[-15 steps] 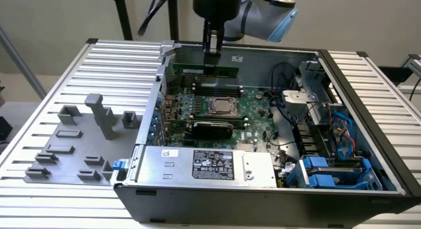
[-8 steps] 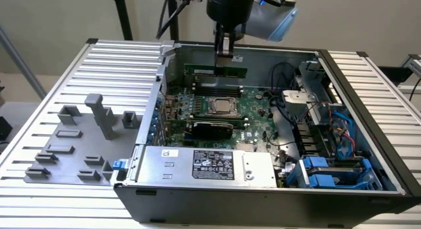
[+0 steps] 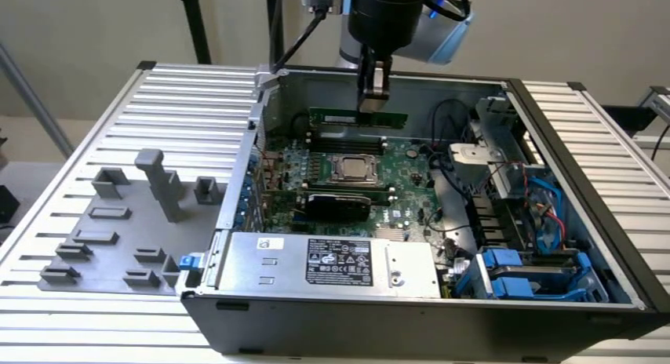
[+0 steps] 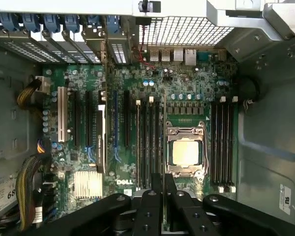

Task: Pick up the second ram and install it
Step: 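Pick up the second ram and move it above second insertion slot, then insert the second ram into the second slot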

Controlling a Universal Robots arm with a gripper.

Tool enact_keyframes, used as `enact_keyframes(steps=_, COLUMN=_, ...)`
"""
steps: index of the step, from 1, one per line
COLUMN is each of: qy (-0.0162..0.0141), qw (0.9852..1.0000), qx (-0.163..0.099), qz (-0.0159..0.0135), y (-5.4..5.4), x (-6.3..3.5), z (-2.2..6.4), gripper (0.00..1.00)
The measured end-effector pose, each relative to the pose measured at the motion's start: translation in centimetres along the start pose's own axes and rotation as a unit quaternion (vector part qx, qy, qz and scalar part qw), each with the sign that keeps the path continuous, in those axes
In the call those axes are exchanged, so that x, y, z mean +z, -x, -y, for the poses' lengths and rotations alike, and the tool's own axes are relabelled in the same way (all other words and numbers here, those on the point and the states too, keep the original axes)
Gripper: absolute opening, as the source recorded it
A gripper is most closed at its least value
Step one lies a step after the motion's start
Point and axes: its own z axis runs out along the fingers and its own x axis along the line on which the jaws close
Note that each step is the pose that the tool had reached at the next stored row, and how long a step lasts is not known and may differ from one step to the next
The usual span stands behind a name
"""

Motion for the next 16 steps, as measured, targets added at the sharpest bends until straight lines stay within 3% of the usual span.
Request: enact_keyframes(steps=16, qy=-0.0001, qw=1.0, qx=0.0, qz=0.0001, y=-0.02, x=0.37, z=0.02, gripper=0.14)
